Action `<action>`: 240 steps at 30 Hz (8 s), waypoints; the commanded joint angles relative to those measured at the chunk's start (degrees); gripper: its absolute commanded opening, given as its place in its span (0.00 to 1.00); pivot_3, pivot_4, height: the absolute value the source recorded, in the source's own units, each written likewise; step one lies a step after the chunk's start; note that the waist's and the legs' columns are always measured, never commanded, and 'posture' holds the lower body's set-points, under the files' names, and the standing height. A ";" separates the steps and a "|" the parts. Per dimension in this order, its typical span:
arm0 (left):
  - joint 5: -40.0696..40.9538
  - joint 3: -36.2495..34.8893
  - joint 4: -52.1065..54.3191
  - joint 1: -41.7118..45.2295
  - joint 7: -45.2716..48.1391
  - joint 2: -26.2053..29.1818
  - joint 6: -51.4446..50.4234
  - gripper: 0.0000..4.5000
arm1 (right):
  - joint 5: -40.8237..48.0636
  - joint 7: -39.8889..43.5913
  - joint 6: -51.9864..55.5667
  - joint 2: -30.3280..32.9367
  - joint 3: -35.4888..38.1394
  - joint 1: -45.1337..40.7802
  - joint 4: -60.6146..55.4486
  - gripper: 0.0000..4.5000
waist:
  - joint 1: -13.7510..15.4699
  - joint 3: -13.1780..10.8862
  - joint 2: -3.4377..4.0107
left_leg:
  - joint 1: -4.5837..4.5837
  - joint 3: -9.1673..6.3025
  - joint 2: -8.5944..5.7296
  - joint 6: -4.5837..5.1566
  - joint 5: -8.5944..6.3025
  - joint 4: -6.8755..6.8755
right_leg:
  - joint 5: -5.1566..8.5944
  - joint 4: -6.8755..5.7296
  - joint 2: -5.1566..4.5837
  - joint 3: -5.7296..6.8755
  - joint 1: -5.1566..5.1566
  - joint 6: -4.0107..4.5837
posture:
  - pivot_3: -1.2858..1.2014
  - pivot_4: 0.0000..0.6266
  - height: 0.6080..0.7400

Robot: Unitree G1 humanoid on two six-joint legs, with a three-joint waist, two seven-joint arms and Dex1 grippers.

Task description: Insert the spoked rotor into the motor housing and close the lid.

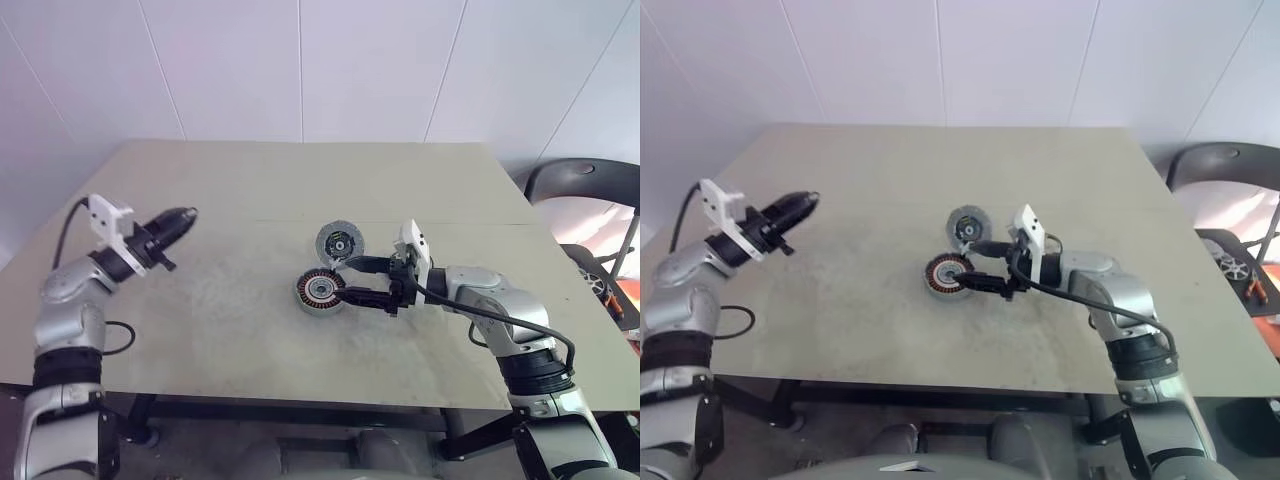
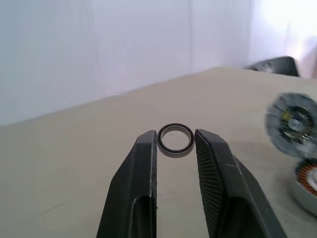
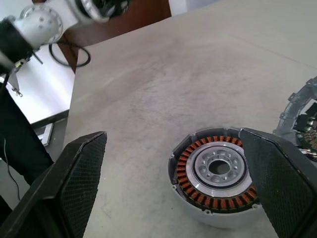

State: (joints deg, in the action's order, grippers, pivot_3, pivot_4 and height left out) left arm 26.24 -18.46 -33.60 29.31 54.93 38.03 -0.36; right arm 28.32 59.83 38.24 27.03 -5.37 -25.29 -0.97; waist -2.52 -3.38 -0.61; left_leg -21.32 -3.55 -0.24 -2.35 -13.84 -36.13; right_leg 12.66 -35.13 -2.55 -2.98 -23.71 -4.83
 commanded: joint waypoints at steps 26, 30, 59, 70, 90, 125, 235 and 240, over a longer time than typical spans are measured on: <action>-12.58 6.27 -10.36 11.91 -30.73 -25.70 16.97 0.17 | 0.79 0.23 -1.03 -0.24 -0.50 -0.42 -1.26 1.00 | 3.57 0.41 -0.54 | -0.33 0.31 0.22 -0.06 0.04 -0.27 | 0.10 0.75 -0.11 0.13 0.89 -0.31 | 0.52 0.00 1.00; -14.05 13.31 -2.63 10.99 -28.06 -32.58 14.28 0.17 | 1.52 0.85 -0.32 0.01 -0.45 -0.28 -1.55 1.00 | 2.99 0.42 -0.53 | -0.30 0.35 0.16 -0.04 0.03 -0.08 | -0.09 0.92 -0.14 0.04 0.94 -0.33 | 0.52 0.00 1.00; -27.59 38.20 6.60 -0.81 -30.50 -50.24 8.18 0.17 | -0.15 2.07 -4.38 11.89 7.99 2.07 6.30 1.00 | 1.74 0.37 -0.29 | -0.18 0.30 0.14 0.02 0.00 -0.14 | 0.17 0.89 -0.06 -0.01 0.99 -0.47 | 0.52 0.00 1.00; -4.17 12.20 11.94 1.43 -15.45 -24.69 9.32 0.17 | 0.19 1.63 -5.34 11.07 6.67 1.81 6.47 1.00 | -0.75 0.30 -0.22 | 0.00 0.13 0.18 0.02 0.01 0.01 | 0.06 0.58 0.20 -0.13 0.68 -0.27 | 0.52 0.00 1.00; -3.65 16.63 15.98 -3.21 -0.79 -18.23 -3.11 0.17 | -0.71 2.65 -6.51 12.82 8.71 2.76 7.36 1.00 | 1.49 0.29 -0.19 | -0.10 0.03 -0.10 0.04 -0.01 -0.58 | 0.14 0.50 0.00 -0.23 1.00 -0.45 | 0.52 0.00 1.00; -18.55 26.98 -6.75 7.02 5.81 -25.69 10.51 0.17 | -0.41 0.72 -6.20 11.23 8.28 3.87 5.57 1.00 | 1.78 0.29 -0.19 | -0.15 0.04 -0.10 0.10 -0.04 -0.63 | 0.15 0.51 -0.01 -0.23 0.99 -0.46 | 0.52 0.00 1.00; -3.81 14.34 30.31 -8.32 -8.98 -18.35 -12.08 0.00 | -23.50 -10.84 -20.24 -6.70 -10.60 -7.41 19.00 0.11 | 1.19 0.24 -0.13 | -0.12 0.02 -0.06 0.11 -0.05 -0.72 | 0.16 0.03 0.02 -0.23 0.78 -0.44 | 0.52 0.00 1.00; -3.49 14.83 32.01 -8.07 -10.07 -18.23 -13.51 0.00 | -24.12 -9.10 -19.06 -4.28 -10.69 -7.12 18.08 0.01 | 1.24 0.24 -0.13 | -0.11 0.02 -0.06 0.11 -0.05 -0.74 | 0.16 0.03 0.01 -0.23 0.80 -0.44 | 0.52 0.00 1.00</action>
State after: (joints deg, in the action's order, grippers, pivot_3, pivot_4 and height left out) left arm 21.95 -3.48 -4.32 20.10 45.25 19.61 -13.70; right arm 4.68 50.16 18.58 21.94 -16.90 -31.51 18.95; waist -1.28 -3.14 -0.74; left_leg -21.43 -3.52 -0.30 -2.24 -13.90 -36.88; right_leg 12.82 -35.10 -2.54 -3.21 -22.91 -5.27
